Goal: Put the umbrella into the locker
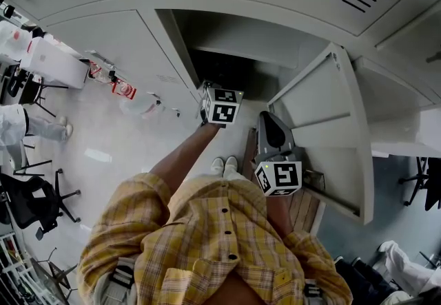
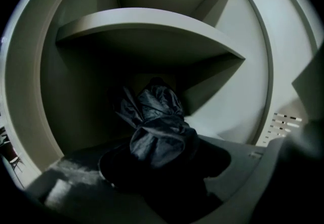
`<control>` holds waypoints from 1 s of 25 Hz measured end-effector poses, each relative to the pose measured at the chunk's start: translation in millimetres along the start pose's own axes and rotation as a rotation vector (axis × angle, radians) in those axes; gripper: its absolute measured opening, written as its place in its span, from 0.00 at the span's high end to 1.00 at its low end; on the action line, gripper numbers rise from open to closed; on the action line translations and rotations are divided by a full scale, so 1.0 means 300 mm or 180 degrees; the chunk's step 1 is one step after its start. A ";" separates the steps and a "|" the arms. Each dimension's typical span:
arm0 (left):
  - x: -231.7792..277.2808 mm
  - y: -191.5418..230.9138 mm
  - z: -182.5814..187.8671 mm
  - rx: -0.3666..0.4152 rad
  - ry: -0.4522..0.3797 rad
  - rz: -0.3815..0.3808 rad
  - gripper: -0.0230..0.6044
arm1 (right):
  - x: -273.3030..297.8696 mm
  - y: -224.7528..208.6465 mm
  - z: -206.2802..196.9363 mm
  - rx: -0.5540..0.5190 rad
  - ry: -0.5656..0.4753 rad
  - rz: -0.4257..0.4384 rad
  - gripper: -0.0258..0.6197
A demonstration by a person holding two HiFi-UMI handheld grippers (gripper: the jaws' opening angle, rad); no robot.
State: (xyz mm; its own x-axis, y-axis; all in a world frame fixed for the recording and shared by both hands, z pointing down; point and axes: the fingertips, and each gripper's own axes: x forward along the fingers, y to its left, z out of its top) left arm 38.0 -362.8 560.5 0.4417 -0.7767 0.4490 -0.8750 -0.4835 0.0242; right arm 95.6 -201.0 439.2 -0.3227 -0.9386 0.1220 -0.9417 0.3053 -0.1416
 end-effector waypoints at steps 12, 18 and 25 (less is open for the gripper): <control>0.042 0.003 -0.008 -0.0013 0.0052 0.0010 0.51 | 0.001 -0.003 0.000 -0.0014 0.0009 -0.0015 0.97; 0.052 0.001 -0.013 -0.0039 0.0059 -0.0018 0.51 | -0.002 -0.003 0.001 -0.0017 0.0008 -0.0039 0.97; 0.064 0.008 -0.025 -0.0200 0.0103 -0.0089 0.49 | -0.014 -0.001 0.003 -0.0019 -0.0003 -0.0036 0.97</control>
State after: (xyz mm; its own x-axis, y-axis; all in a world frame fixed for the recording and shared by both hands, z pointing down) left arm 43.0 -375.9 575.8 0.4605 -0.7493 0.4760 -0.8735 -0.4780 0.0926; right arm 97.4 -197.2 437.8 -0.3120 -0.9421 0.1226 -0.9458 0.2957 -0.1344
